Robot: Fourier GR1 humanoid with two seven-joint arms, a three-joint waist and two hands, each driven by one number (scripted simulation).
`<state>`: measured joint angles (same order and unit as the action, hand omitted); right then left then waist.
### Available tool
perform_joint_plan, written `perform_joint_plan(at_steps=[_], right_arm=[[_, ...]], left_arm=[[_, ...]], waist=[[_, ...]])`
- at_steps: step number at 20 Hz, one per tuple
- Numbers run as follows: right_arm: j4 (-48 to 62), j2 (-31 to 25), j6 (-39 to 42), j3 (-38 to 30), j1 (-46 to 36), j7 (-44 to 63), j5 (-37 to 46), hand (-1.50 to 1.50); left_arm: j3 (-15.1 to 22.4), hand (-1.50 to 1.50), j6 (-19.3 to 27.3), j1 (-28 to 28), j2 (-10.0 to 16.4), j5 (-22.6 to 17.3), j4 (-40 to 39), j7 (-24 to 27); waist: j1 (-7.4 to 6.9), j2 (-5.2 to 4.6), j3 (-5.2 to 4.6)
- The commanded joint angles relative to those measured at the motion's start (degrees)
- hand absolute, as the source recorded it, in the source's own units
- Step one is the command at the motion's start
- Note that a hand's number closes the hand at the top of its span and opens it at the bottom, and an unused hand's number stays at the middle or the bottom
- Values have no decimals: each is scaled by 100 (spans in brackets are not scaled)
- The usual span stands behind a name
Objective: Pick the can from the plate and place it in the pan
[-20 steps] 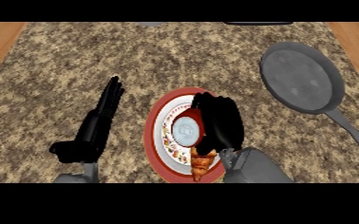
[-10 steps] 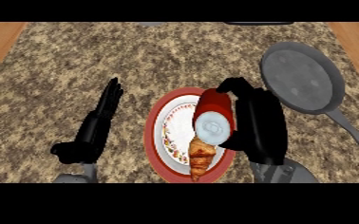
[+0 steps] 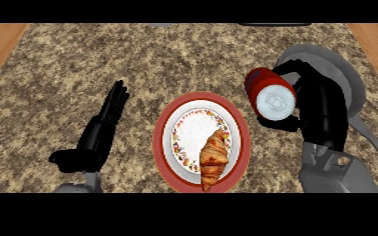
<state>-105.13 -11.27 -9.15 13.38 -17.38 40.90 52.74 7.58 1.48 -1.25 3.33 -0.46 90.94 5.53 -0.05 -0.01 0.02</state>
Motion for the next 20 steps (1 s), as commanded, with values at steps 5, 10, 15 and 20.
perform_joint_plan(at_steps=[5,10,15,20], right_arm=[[1562,-689,-992,-1452,41,-1748,-570,150],[3026,-889,-1963,-1878,-549,-2439,-160,150],[4696,-1128,-2698,-2716,-1187,-3981,-1322,150],[6327,-1333,-2814,-3166,-2118,-4927,-1780,150]], left_arm=[[71,0,155,-26,-144,155,32,-120],[7,0,-22,-159,-48,109,-71,15],[63,0,68,-198,-234,173,-336,189],[71,0,-13,-24,-172,171,-217,178]], waist=[[-30,-17,4],[-73,-24,3],[-108,-52,9],[-126,-39,7]])
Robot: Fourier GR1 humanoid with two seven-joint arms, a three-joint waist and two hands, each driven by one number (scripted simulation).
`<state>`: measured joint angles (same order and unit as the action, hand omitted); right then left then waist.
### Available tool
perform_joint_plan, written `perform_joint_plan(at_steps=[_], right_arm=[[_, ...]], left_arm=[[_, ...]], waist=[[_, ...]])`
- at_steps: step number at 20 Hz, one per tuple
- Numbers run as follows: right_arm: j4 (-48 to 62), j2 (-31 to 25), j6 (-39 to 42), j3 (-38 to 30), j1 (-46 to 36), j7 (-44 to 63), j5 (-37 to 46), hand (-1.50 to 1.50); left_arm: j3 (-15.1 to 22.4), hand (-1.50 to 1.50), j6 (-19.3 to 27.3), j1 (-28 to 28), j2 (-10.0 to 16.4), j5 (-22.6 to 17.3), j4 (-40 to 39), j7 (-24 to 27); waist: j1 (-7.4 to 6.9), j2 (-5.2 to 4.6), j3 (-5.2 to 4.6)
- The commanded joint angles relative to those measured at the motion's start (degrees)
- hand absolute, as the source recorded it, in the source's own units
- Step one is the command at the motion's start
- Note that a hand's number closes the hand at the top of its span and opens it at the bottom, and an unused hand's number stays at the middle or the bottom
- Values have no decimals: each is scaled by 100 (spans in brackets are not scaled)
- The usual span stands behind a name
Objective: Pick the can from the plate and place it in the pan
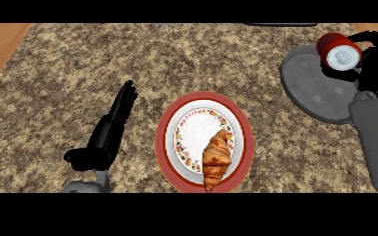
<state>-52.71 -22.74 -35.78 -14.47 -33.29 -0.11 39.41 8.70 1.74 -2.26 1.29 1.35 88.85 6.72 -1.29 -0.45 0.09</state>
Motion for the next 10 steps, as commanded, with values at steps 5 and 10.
perform_joint_plan(at_steps=[5,10], right_arm=[[2211,-583,1003,-393,-596,-271,-390,-150],[2940,-538,2379,-222,-1176,-524,-516,-150]], left_arm=[[144,0,-81,90,-51,-2,218,-27],[-50,0,-229,-67,93,-130,46,7]], waist=[[-198,-55,5],[-269,-88,13]])
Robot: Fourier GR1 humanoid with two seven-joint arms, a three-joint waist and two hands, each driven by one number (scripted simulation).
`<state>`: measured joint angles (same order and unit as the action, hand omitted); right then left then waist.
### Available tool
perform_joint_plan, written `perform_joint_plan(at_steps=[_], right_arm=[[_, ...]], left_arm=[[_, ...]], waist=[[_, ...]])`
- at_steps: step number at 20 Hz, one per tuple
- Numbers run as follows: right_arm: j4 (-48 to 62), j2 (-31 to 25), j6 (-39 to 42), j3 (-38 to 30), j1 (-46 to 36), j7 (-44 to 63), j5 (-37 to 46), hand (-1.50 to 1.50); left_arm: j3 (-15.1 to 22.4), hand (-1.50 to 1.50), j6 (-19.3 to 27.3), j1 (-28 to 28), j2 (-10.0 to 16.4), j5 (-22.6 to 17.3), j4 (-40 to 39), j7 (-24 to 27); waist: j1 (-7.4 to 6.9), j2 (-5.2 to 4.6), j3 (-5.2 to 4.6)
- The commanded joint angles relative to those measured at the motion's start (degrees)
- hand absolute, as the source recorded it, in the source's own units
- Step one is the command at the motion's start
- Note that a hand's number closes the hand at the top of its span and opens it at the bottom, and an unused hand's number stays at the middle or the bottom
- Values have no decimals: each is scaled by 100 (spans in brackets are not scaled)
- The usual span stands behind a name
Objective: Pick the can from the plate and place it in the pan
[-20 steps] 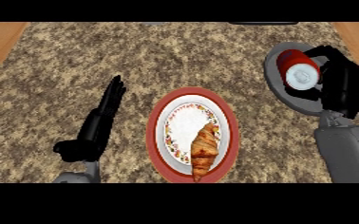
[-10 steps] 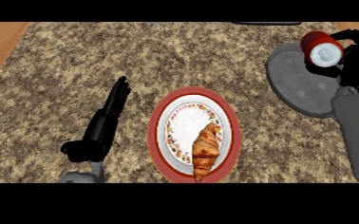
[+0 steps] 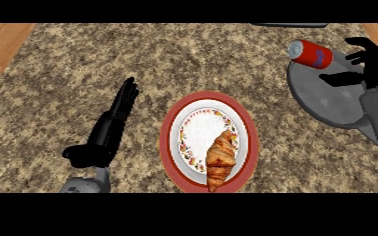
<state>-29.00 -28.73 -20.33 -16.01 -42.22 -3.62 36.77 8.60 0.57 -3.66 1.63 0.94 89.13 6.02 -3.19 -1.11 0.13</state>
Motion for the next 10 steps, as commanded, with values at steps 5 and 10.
perform_joint_plan(at_steps=[5,10], right_arm=[[1274,24,544,-391,-599,-933,-389,-150],[996,62,236,-1126,-604,-1855,-1152,-150]], left_arm=[[129,0,78,160,-92,66,250,-94],[99,0,7,166,-43,21,275,-121]], waist=[[-59,-24,15],[32,0,16]])
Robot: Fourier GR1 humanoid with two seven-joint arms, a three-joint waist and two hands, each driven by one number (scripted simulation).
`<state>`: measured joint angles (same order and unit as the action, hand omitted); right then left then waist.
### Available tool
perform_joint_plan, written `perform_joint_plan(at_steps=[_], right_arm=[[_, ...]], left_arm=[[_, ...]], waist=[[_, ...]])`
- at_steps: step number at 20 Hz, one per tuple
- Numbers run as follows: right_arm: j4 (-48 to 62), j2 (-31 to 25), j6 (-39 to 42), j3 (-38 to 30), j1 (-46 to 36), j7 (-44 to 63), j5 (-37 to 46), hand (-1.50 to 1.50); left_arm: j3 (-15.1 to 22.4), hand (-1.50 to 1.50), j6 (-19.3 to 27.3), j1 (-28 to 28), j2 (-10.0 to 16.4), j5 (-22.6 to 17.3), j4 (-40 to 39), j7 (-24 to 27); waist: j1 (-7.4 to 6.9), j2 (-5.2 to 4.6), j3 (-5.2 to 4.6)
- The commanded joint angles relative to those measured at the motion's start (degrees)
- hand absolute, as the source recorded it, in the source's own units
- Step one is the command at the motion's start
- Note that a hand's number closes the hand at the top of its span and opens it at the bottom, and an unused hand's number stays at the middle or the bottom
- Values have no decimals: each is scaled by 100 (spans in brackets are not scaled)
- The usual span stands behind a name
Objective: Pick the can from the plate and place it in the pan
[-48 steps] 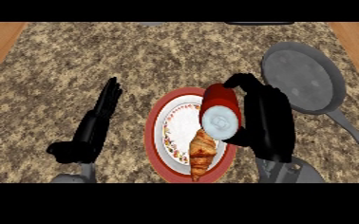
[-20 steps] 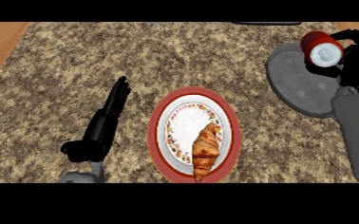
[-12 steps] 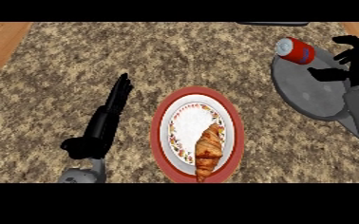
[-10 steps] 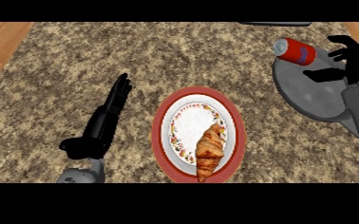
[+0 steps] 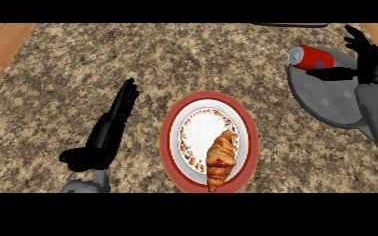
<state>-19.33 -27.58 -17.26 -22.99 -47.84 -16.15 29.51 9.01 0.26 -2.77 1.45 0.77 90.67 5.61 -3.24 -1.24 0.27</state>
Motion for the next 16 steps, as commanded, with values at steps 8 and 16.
perform_joint_plan(at_steps=[8,16], right_arm=[[328,-719,1289,-1251,305,-1217,-1402,-150],[105,-956,3237,-1236,1023,-1758,-1859,-150]], left_arm=[[-87,0,76,90,78,39,225,-314],[-182,0,71,176,-50,29,-266,331]], waist=[[196,73,-11],[307,116,-25]])
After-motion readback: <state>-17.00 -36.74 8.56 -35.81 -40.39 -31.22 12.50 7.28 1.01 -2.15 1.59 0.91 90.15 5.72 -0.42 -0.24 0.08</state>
